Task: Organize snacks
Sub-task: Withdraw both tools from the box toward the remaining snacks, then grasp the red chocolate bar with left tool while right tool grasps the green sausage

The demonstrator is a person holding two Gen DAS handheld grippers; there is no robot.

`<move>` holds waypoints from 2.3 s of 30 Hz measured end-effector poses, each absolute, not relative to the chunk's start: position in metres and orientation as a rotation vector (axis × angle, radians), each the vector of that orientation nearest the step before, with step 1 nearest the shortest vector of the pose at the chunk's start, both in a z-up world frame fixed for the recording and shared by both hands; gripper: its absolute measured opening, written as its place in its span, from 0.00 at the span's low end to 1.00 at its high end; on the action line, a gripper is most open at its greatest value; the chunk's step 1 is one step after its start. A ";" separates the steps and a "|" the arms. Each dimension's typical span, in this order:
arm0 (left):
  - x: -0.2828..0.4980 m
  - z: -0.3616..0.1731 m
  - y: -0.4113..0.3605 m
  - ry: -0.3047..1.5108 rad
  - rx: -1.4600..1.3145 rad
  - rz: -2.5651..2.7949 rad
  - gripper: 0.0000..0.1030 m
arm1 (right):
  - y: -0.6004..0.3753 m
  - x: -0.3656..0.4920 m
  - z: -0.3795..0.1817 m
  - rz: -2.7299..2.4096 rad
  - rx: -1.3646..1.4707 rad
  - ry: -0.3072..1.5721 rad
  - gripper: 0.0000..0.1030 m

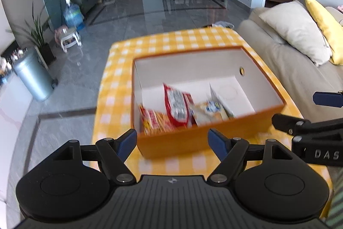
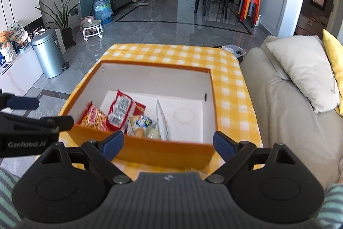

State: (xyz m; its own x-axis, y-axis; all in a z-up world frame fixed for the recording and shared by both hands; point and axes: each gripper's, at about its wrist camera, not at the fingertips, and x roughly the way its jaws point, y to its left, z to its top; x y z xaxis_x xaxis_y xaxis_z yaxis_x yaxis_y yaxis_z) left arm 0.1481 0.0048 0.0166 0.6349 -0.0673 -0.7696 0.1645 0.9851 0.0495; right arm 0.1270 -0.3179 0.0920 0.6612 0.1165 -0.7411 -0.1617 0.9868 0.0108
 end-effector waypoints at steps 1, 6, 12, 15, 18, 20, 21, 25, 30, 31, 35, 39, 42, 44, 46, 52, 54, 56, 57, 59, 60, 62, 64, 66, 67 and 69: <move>0.144 0.014 0.006 0.886 0.107 -0.137 0.86 | -0.320 0.122 0.090 0.154 -0.056 0.838 0.85; 0.125 -0.008 0.013 0.964 0.069 -0.134 0.86 | -0.332 0.099 0.073 0.139 -0.033 0.890 0.85; 0.101 -0.030 0.019 1.057 0.047 -0.130 0.85 | -0.343 0.078 0.052 0.109 -0.014 0.932 0.85; 0.091 -0.040 0.022 1.105 0.026 -0.141 0.85 | -0.345 0.070 0.044 0.112 0.004 0.951 0.83; 0.079 -0.050 0.023 1.151 -0.002 -0.167 0.84 | -0.346 0.059 0.034 0.128 0.005 0.974 0.82; 0.074 -0.055 0.024 1.175 -0.021 -0.171 0.84 | -0.345 0.054 0.027 0.142 0.006 0.996 0.81; 0.072 -0.058 0.025 1.185 -0.029 -0.171 0.84 | -0.344 0.052 0.023 0.151 0.008 1.006 0.80; 0.069 -0.070 0.027 1.235 -0.053 -0.157 0.84 | -0.336 0.048 0.005 0.177 -0.025 1.062 0.73; 0.067 -0.086 0.026 1.296 -0.043 -0.166 0.83 | -0.327 0.045 -0.017 0.209 -0.053 1.137 0.69; 0.067 -0.090 0.025 1.308 -0.041 -0.166 0.83 | -0.325 0.044 -0.019 0.219 -0.053 1.146 0.68; 0.067 -0.104 0.024 1.357 -0.052 -0.178 0.82 | -0.318 0.043 -0.028 0.270 -0.058 1.168 0.65; 0.068 -0.113 0.023 1.382 -0.042 -0.173 0.81 | -0.314 0.043 -0.038 0.312 -0.056 1.185 0.60; 0.068 -0.118 0.024 1.392 -0.054 -0.167 0.80 | -0.311 0.043 -0.046 0.327 -0.077 1.192 0.54; 0.069 -0.122 0.026 1.399 -0.059 -0.153 0.77 | -0.311 0.044 -0.051 0.335 -0.076 1.199 0.50; 0.070 -0.124 0.029 1.398 -0.070 -0.141 0.71 | -0.313 0.045 -0.054 0.349 -0.056 1.195 0.47; 0.074 -0.125 0.032 1.368 -0.110 -0.144 0.56 | -0.313 0.048 -0.054 0.401 -0.007 1.195 0.22; 0.076 -0.125 0.030 1.357 -0.107 -0.145 0.54 | -0.310 0.048 -0.054 0.421 0.002 1.203 0.19; 0.079 -0.126 0.028 1.347 -0.099 -0.146 0.54 | -0.307 0.048 -0.055 0.434 0.002 1.215 0.19; 0.080 -0.126 0.027 1.341 -0.096 -0.148 0.54 | -0.305 0.048 -0.056 0.438 -0.005 1.217 0.20; 0.081 -0.126 0.026 1.332 -0.090 -0.149 0.54 | -0.301 0.048 -0.057 0.443 -0.017 1.214 0.22; 0.082 -0.126 0.025 1.327 -0.087 -0.150 0.54 | -0.299 0.049 -0.057 0.445 -0.019 1.212 0.22; 0.083 -0.126 0.023 1.320 -0.078 -0.145 0.54 | -0.297 0.051 -0.057 0.450 -0.018 1.203 0.23; 0.084 -0.126 0.021 1.316 -0.073 -0.139 0.56 | -0.294 0.054 -0.059 0.450 -0.020 1.205 0.23; 0.086 -0.127 0.020 1.314 -0.074 -0.132 0.57 | -0.292 0.056 -0.062 0.452 -0.017 1.213 0.23; 0.086 -0.127 0.019 1.312 -0.075 -0.128 0.57 | -0.291 0.057 -0.064 0.451 -0.013 1.218 0.23; 0.087 -0.127 0.019 1.306 -0.081 -0.112 0.57 | -0.291 0.058 -0.065 0.449 -0.006 1.221 0.22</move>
